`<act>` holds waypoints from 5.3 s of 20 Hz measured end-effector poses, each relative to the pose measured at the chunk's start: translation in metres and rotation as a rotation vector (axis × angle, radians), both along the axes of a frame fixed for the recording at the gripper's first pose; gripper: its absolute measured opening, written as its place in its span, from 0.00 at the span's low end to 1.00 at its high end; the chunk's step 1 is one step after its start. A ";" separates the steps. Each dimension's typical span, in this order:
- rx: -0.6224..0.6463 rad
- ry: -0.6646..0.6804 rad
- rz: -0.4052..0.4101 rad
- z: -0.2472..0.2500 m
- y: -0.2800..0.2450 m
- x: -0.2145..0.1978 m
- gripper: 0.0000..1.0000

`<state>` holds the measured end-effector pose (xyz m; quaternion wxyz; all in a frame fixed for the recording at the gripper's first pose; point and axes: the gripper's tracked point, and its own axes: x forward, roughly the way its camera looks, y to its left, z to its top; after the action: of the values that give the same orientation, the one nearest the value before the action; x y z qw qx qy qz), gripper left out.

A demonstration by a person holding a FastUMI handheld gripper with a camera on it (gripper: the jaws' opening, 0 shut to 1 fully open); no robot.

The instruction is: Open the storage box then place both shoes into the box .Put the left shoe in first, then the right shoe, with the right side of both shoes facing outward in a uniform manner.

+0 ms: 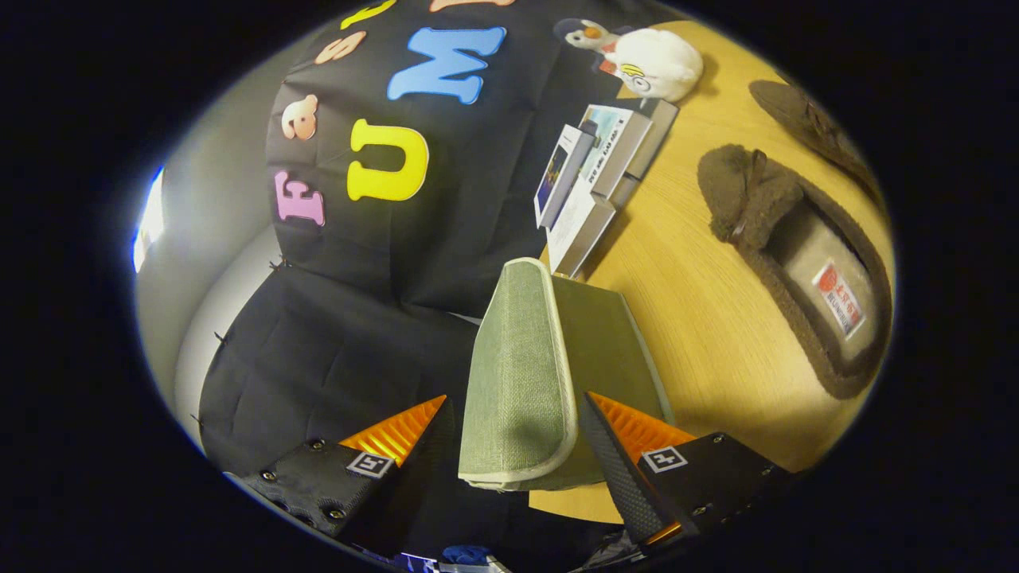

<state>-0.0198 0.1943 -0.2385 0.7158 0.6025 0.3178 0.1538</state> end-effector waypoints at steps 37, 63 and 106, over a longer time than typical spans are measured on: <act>0.002 -0.149 0.174 0.130 0.042 0.017 0.02; -0.371 -0.364 0.461 0.201 0.231 0.032 0.12; -1.025 -0.121 0.160 0.021 -0.174 0.033 0.98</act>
<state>0.0133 0.0205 -0.2179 0.9219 0.1386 0.3554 0.0676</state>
